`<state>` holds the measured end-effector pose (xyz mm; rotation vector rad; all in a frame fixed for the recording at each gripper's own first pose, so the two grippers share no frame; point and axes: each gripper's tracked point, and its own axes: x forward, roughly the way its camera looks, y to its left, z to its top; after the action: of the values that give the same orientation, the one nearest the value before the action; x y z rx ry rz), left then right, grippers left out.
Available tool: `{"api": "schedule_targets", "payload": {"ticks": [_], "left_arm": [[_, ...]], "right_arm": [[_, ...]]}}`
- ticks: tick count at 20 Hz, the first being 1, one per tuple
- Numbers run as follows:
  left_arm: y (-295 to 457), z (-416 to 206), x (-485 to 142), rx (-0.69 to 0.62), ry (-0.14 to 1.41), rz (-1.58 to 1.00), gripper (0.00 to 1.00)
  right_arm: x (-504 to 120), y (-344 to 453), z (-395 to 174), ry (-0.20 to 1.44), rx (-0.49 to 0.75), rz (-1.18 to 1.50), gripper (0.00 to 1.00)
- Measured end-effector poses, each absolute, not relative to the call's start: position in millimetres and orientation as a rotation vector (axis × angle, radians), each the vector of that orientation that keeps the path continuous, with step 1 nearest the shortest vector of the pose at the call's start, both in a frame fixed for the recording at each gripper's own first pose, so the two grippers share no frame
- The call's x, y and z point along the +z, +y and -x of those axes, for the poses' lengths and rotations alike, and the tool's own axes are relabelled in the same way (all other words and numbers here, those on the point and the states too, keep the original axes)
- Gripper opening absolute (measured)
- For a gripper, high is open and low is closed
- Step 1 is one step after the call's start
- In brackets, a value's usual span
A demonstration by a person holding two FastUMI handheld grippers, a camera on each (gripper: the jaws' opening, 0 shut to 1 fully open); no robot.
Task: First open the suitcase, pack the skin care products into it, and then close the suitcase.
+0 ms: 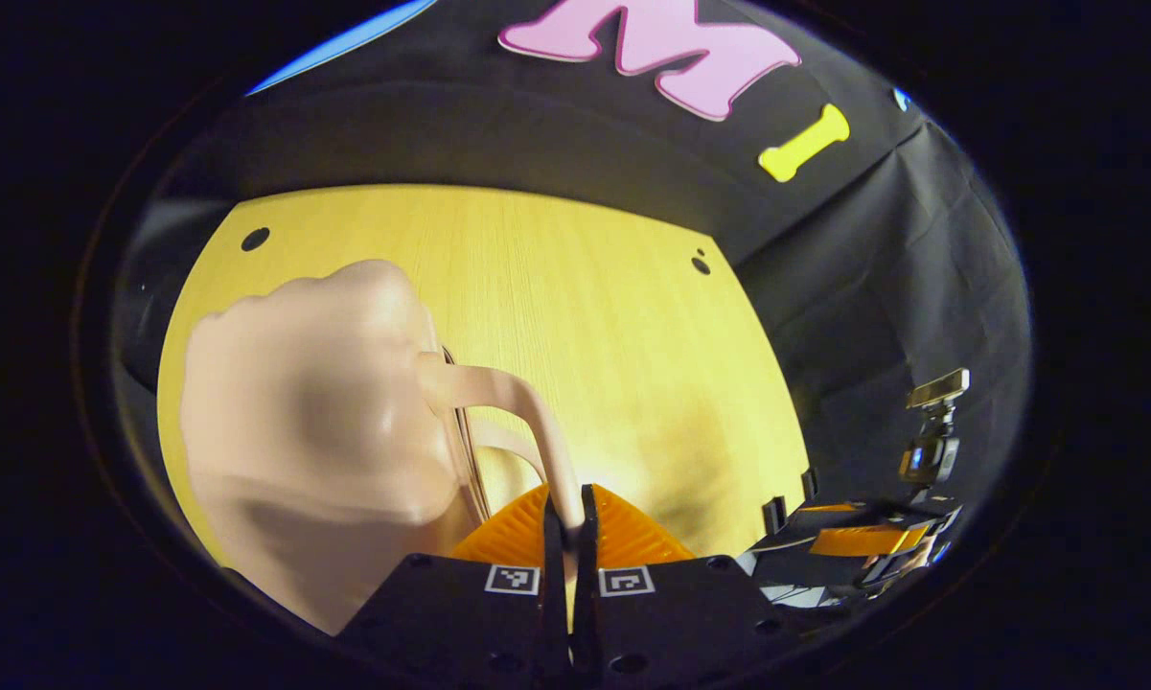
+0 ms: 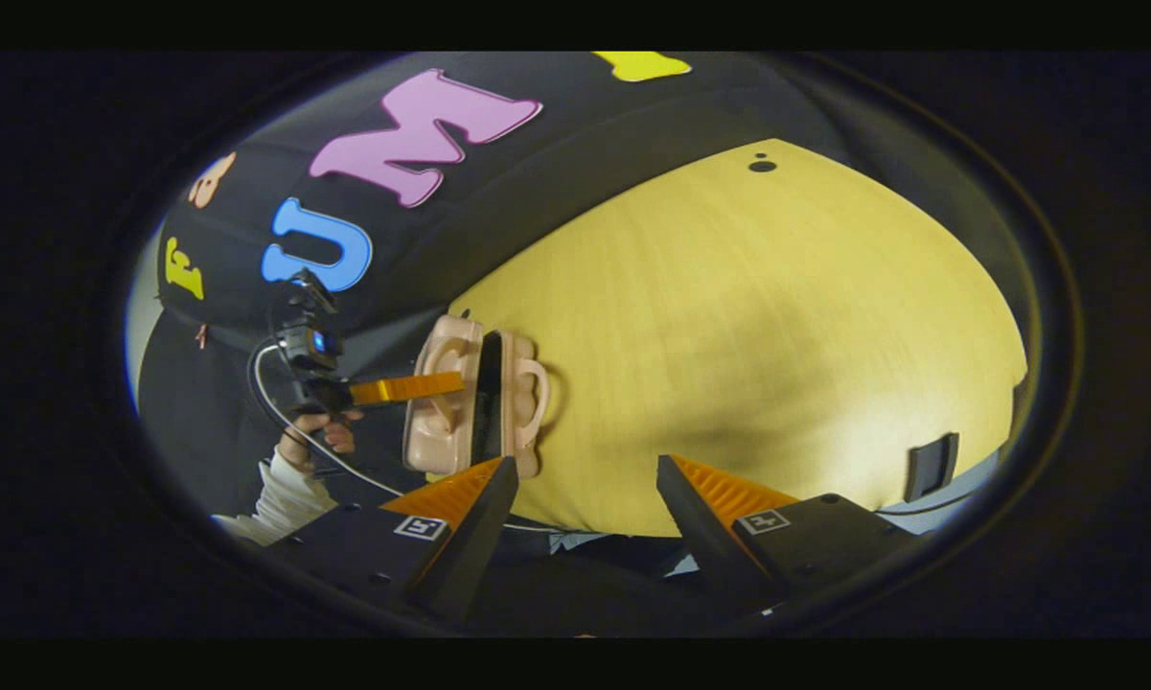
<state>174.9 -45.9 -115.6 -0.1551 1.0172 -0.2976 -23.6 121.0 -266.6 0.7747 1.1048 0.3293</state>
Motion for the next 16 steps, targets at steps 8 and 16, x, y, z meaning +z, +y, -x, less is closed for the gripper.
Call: {"api": "schedule_targets", "payload": {"ticks": [8,16], "left_arm": [[-66.2,-171.6,-157.2,-0.279,1.074,0.081,0.28],[-71.1,-174.3,-84.4,-0.211,0.734,-0.154,0.86]], "right_arm": [[-276.6,68.9,46.4,1.084,0.21,-0.828,0.93],[-244.0,75.4,2.4,0.936,0.313,-0.567,0.93]]}}
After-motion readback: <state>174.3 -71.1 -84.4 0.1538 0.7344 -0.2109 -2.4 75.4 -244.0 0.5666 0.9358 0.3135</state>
